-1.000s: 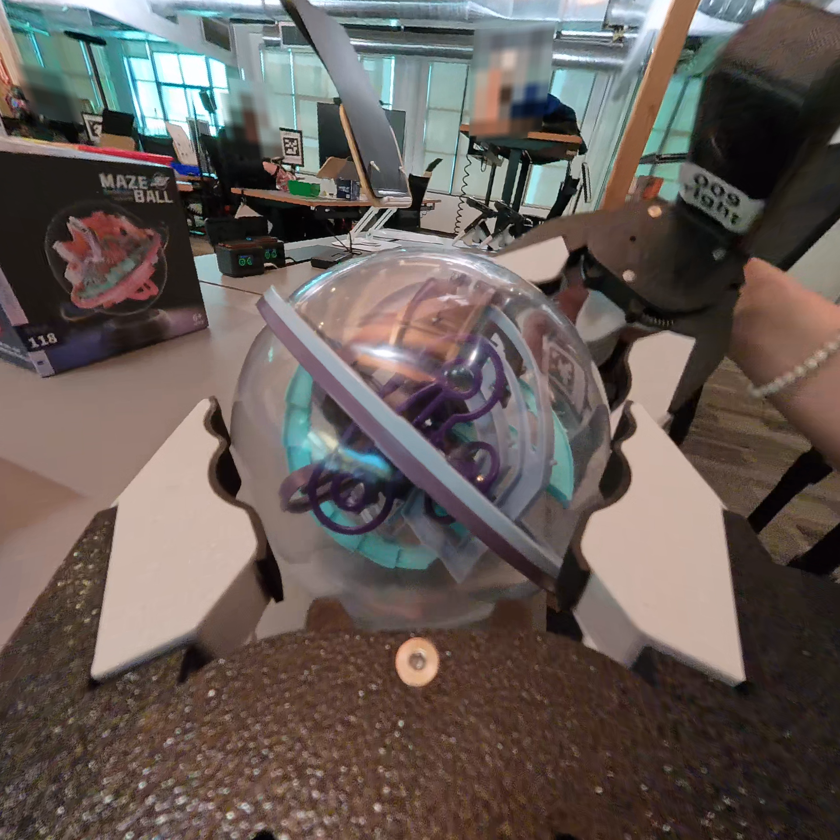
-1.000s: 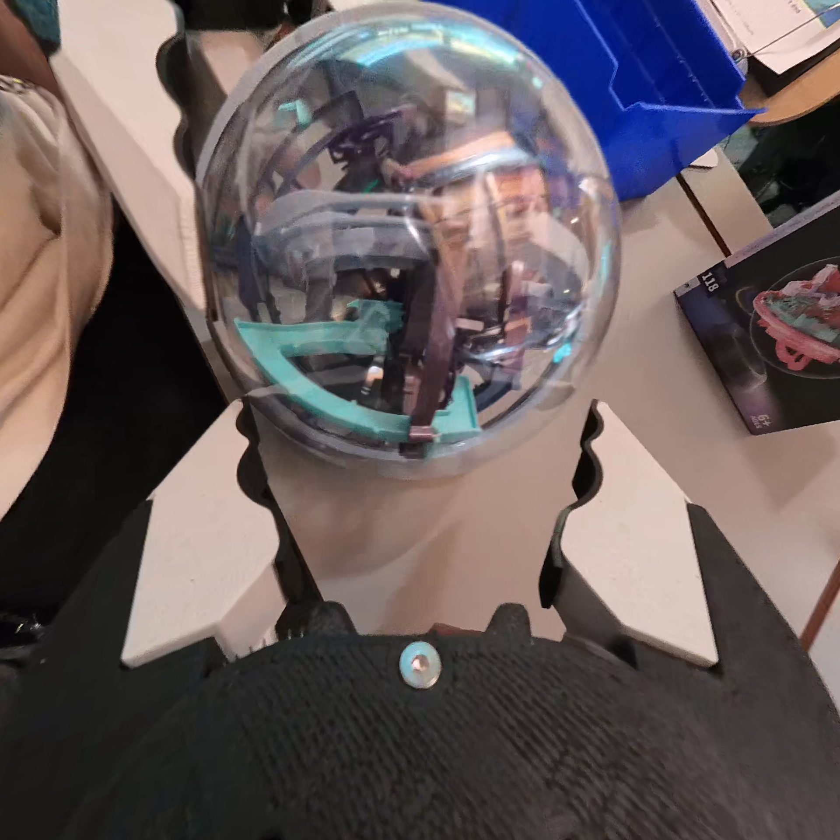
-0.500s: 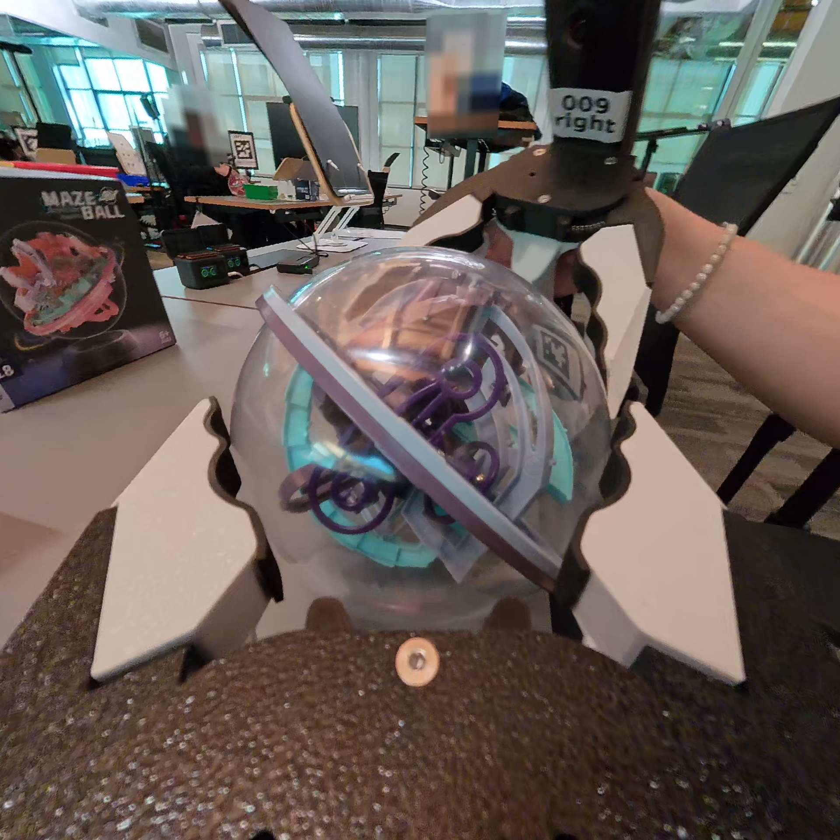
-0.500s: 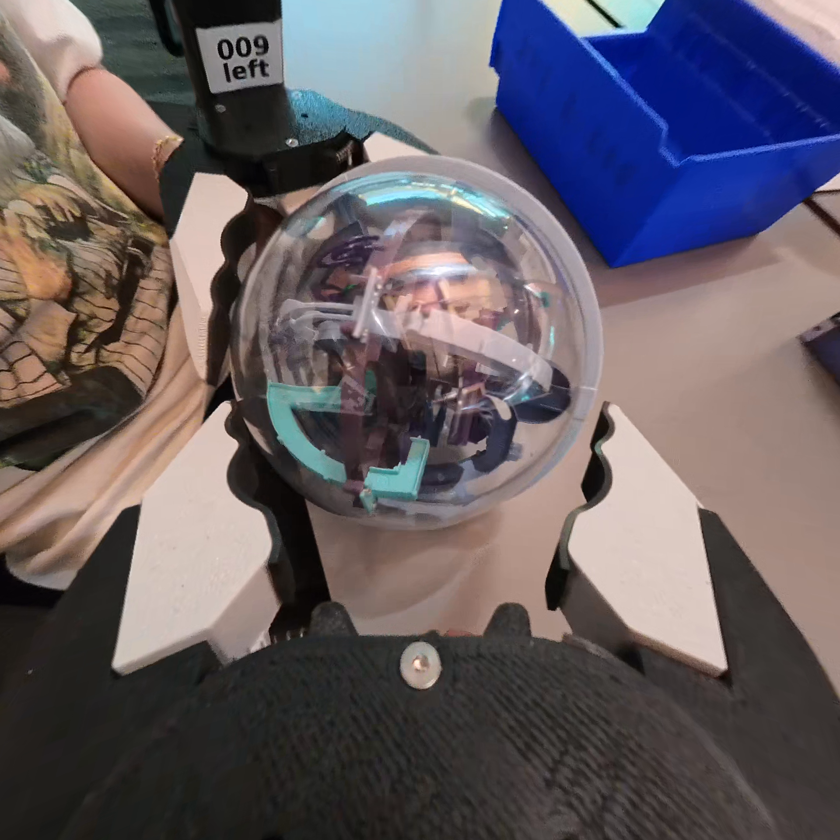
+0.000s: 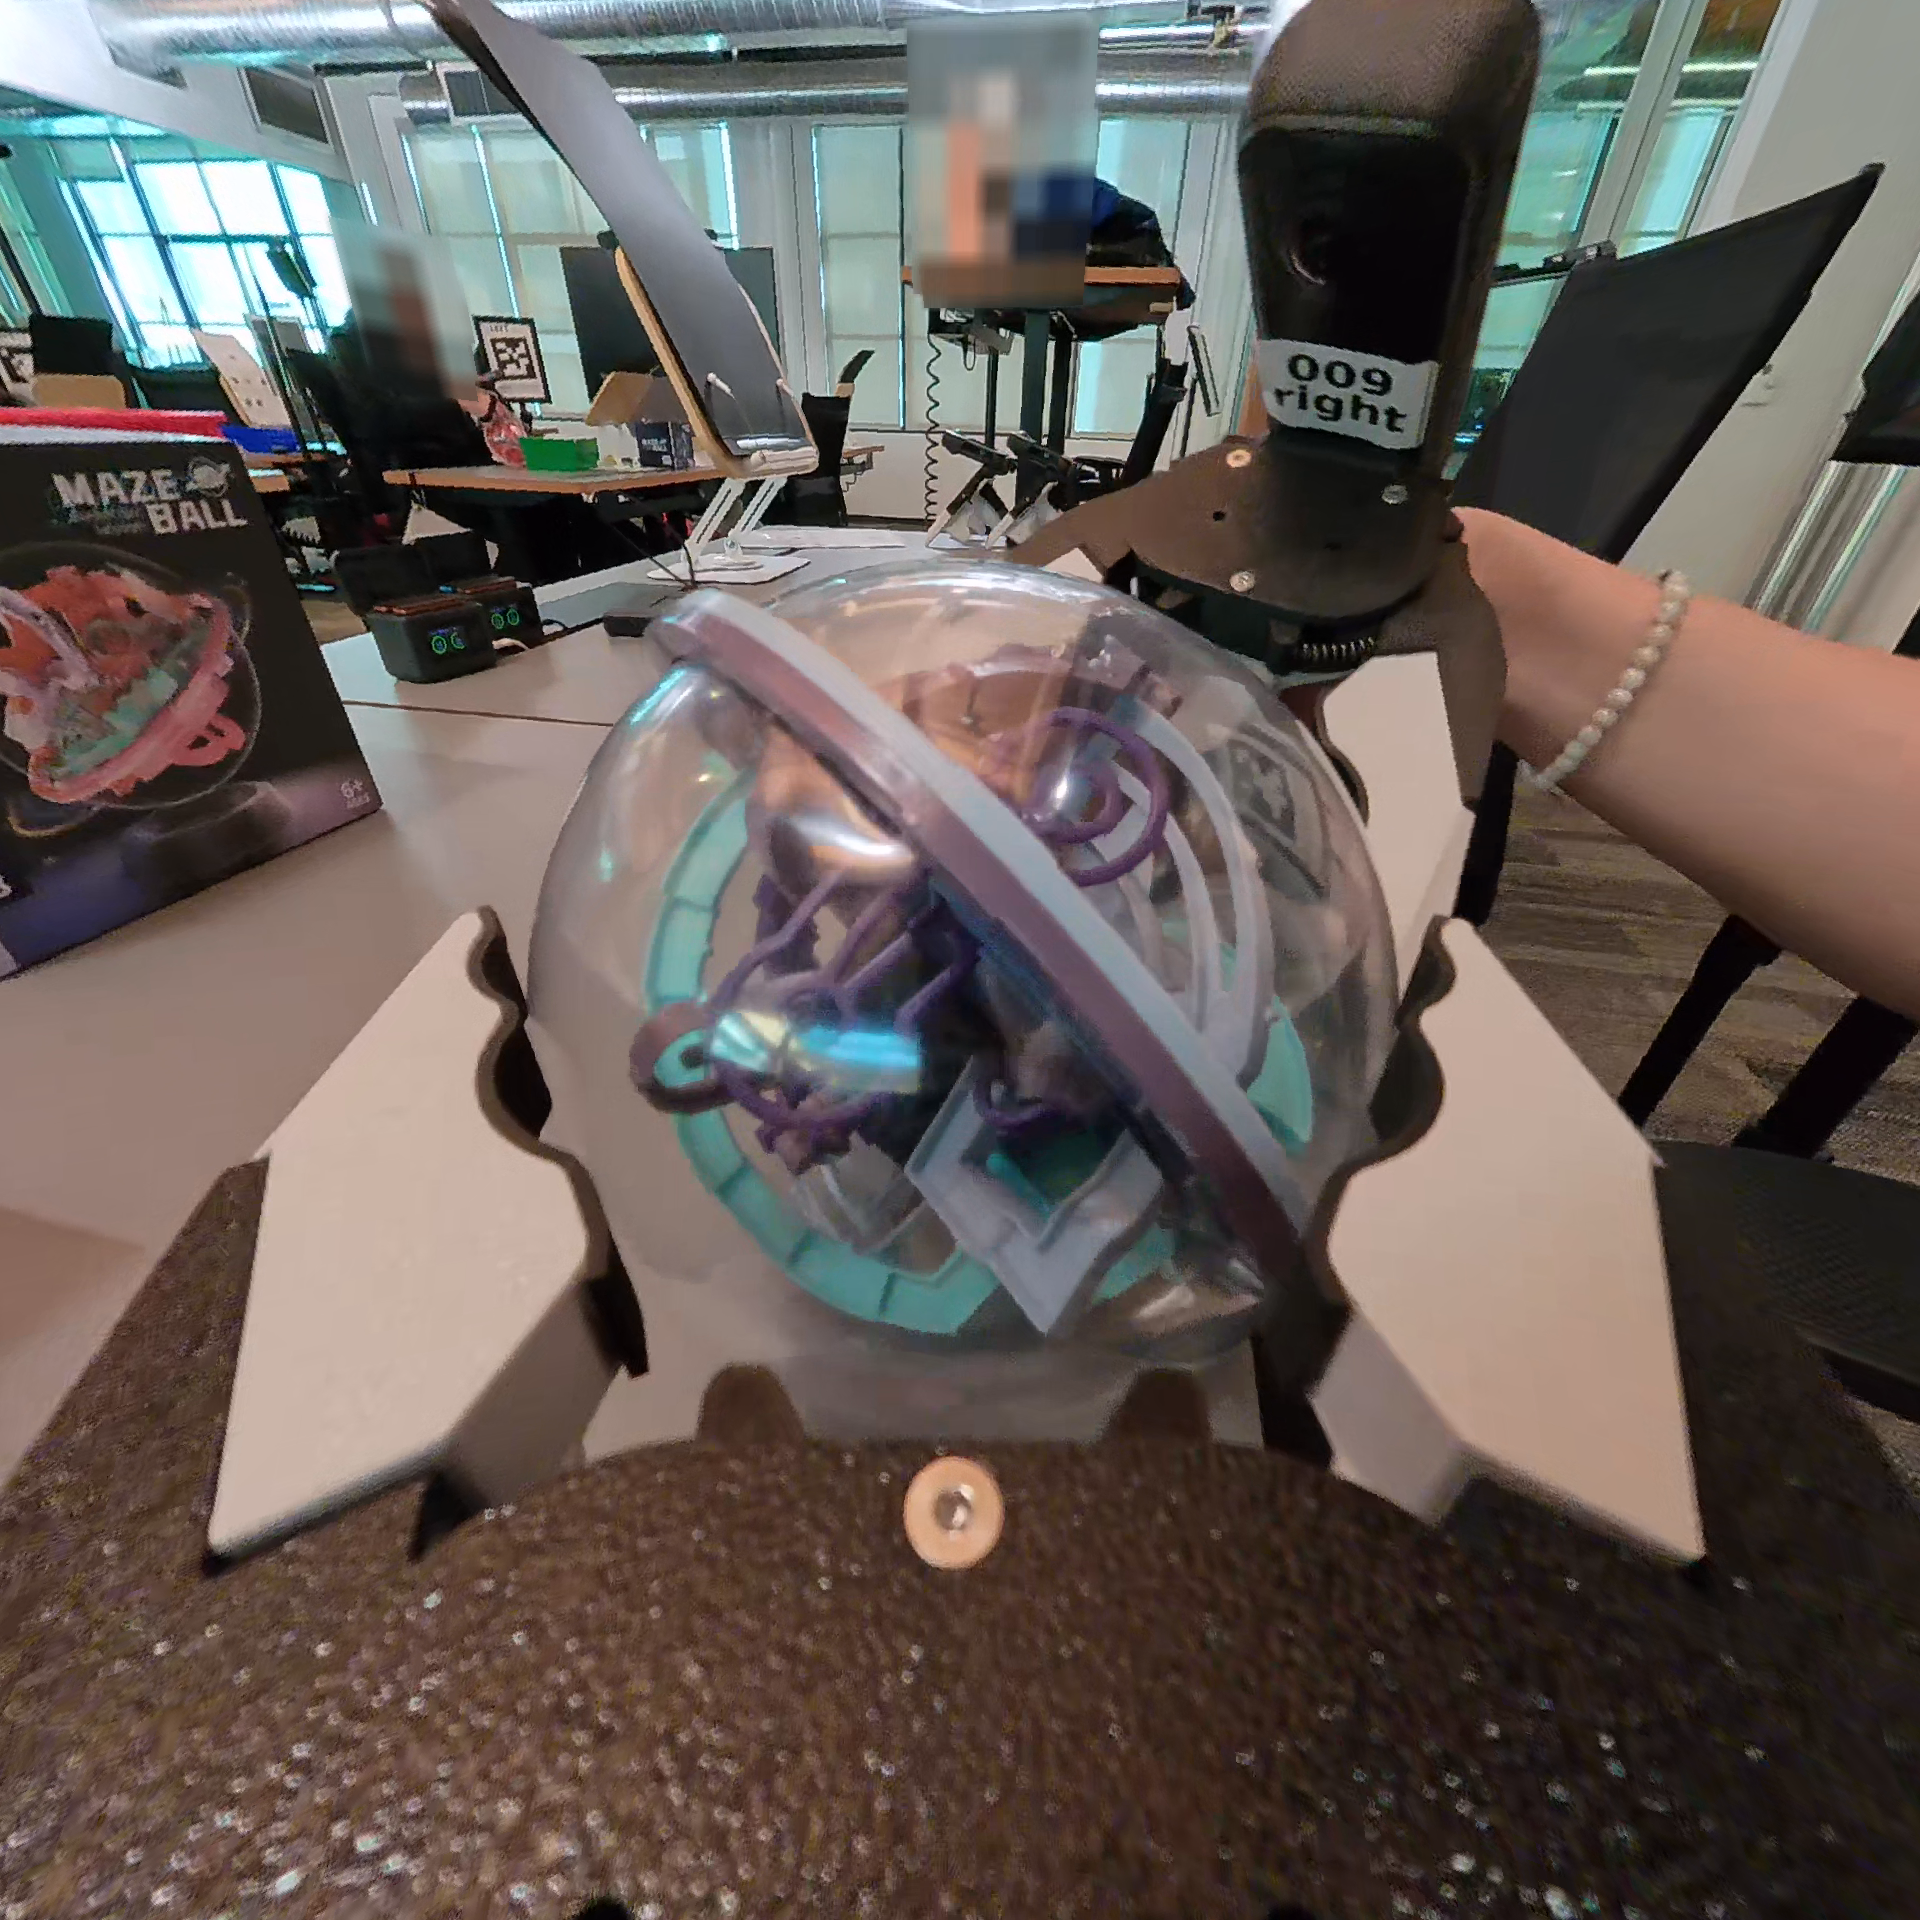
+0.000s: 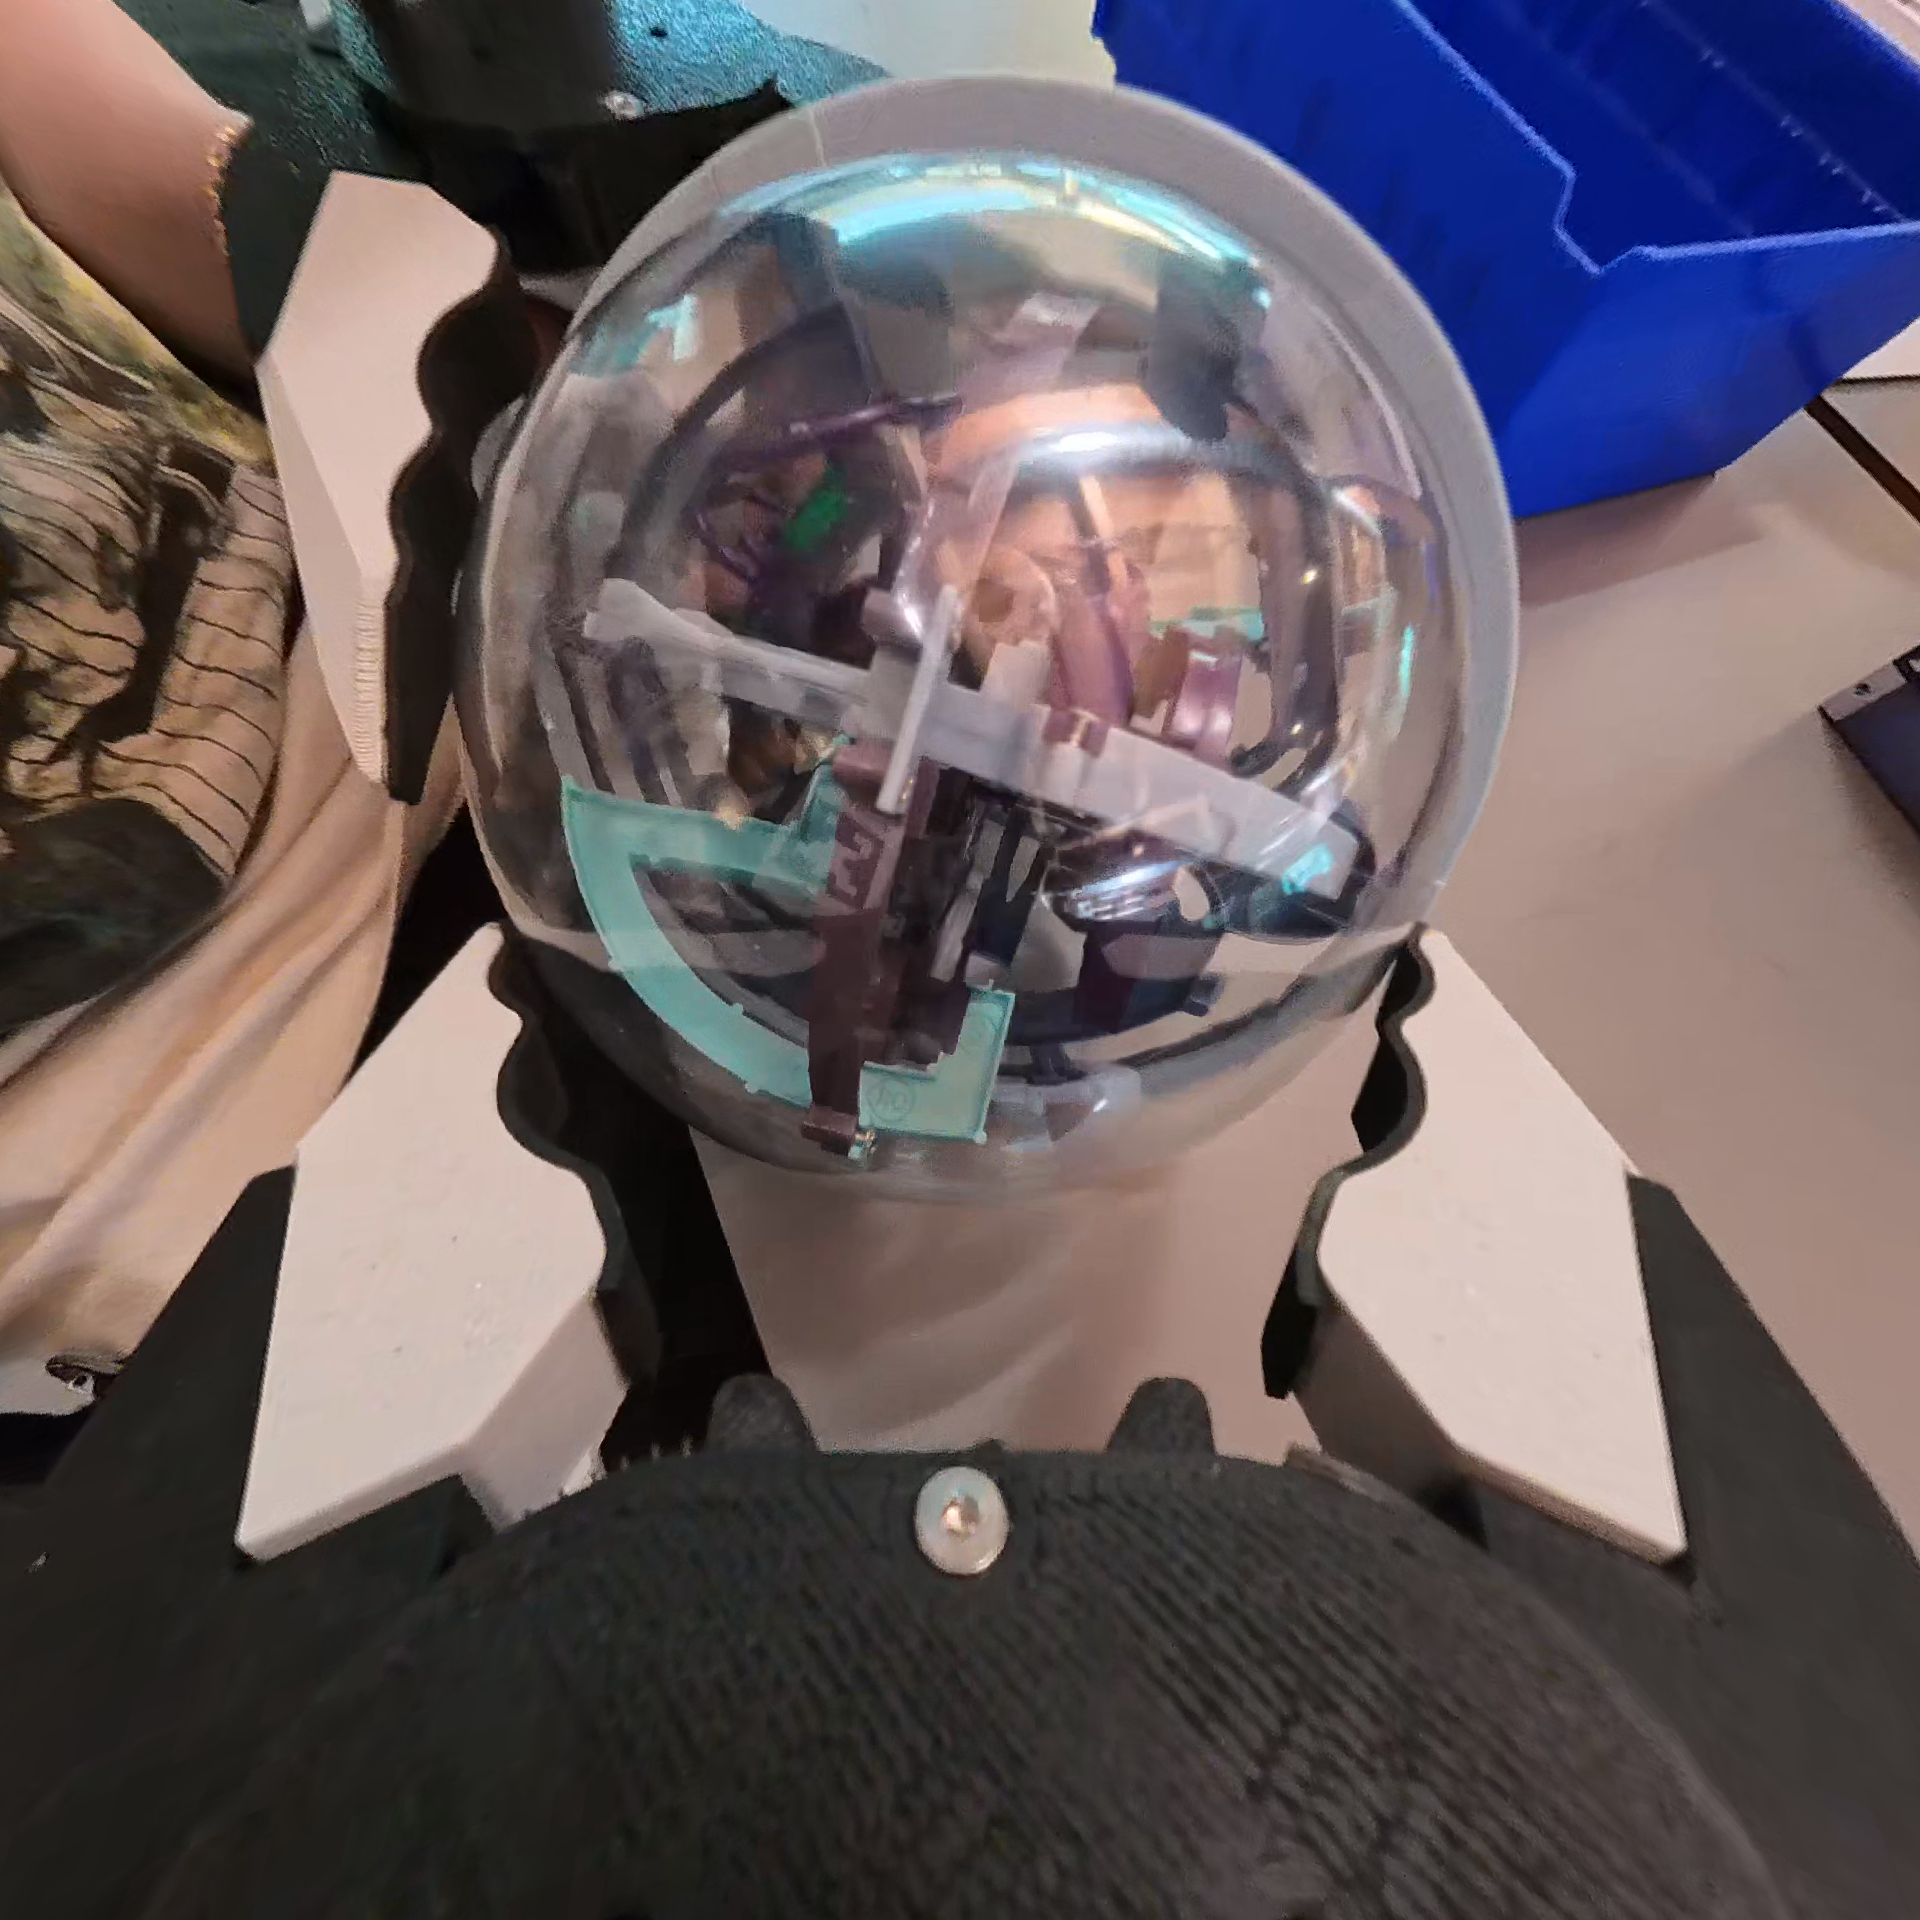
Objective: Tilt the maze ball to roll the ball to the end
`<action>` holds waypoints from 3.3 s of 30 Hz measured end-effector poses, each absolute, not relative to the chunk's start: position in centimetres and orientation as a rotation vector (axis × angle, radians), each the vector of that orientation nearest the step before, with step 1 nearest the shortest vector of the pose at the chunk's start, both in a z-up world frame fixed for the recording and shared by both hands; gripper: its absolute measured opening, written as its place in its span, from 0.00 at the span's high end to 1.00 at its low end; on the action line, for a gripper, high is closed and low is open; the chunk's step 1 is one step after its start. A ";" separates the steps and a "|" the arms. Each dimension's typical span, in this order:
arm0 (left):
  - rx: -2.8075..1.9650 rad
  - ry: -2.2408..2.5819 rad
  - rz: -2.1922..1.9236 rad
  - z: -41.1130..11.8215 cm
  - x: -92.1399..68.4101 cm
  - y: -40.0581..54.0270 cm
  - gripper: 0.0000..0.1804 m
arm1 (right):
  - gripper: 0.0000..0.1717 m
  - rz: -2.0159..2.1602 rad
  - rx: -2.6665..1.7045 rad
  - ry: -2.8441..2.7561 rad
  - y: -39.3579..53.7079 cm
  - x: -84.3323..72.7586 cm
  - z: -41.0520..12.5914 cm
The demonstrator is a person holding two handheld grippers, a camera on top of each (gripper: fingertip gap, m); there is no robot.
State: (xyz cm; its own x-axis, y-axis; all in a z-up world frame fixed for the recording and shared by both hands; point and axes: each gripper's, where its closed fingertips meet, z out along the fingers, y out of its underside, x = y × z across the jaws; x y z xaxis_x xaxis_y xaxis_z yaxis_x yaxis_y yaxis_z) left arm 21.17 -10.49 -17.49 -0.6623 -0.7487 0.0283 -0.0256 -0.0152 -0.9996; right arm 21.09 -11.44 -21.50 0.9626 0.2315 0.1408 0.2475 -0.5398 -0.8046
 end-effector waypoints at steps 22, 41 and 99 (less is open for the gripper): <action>-0.787 2.026 -1.740 -18.3 20.9 -10.2 0.13 | 0.10 -0.109 -1.963 -0.116 -10.5 20.5 -21.3; -0.442 2.271 -1.522 -18.9 19.1 -10.8 0.13 | 0.10 -0.488 -1.991 -0.079 -11.7 19.6 -21.4; -1.160 2.069 -0.884 -19.5 12.0 26.0 0.13 | 0.09 -0.063 -1.808 -0.625 25.7 12.9 -22.0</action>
